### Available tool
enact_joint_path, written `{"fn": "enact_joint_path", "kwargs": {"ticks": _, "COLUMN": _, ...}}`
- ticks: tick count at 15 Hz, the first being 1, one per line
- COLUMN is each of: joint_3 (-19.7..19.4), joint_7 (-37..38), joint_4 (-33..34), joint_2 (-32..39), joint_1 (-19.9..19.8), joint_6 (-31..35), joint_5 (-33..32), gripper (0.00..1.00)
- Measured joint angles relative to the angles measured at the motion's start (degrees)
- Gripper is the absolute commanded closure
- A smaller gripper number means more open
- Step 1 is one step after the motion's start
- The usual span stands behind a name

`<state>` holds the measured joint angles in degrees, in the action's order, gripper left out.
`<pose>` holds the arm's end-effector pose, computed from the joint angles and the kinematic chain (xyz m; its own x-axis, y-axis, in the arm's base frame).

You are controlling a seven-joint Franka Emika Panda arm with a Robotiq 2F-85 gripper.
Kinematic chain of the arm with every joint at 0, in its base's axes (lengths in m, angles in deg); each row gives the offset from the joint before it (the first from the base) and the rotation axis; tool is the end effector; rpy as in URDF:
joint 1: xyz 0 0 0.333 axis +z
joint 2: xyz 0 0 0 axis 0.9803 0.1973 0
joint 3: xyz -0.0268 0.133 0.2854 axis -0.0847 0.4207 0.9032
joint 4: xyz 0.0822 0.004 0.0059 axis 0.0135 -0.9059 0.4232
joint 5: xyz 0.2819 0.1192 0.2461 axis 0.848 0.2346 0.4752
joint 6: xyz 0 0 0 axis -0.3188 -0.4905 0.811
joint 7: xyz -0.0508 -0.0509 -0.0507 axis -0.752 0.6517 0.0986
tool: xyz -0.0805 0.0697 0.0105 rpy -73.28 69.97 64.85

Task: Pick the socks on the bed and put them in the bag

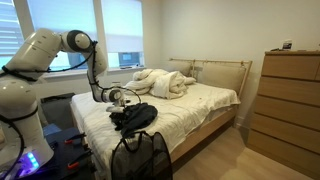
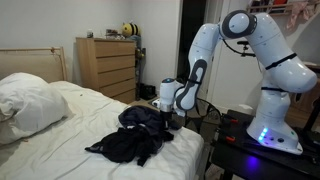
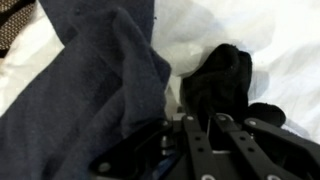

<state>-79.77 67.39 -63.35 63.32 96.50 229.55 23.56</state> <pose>0.4998 0.1843 0.0798 0.7743 0.6327 0.0104 0.6309 -0.7732 0.0647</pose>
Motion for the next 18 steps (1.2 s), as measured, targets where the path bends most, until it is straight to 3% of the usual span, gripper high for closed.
{"fn": "enact_joint_path", "kwargs": {"ticks": 5, "joint_3": 11.03, "joint_7": -4.95, "joint_4": 0.51, "joint_2": -10.83, "joint_1": -11.90, "joint_6": -13.83, "joint_5": 10.04, "gripper": 1.00}}
{"fn": "enact_joint_path", "kwargs": {"ticks": 7, "joint_3": 13.58, "joint_7": -7.94, "joint_4": 1.10, "joint_2": -16.29, "joint_1": -15.11, "joint_6": -19.97, "joint_5": 15.20, "gripper": 1.00}}
{"fn": "enact_joint_path", "kwargs": {"ticks": 11, "joint_3": 13.36, "joint_7": -10.03, "joint_4": 2.91, "joint_2": -25.30, "joint_1": -16.23, "joint_6": -29.53, "joint_5": 21.10, "gripper": 1.00}}
{"fn": "enact_joint_path", "kwargs": {"ticks": 18, "joint_3": 7.70, "joint_7": -9.40, "joint_4": 3.21, "joint_2": -35.67, "joint_1": -16.14, "joint_6": -35.40, "joint_5": 21.81, "gripper": 1.00}}
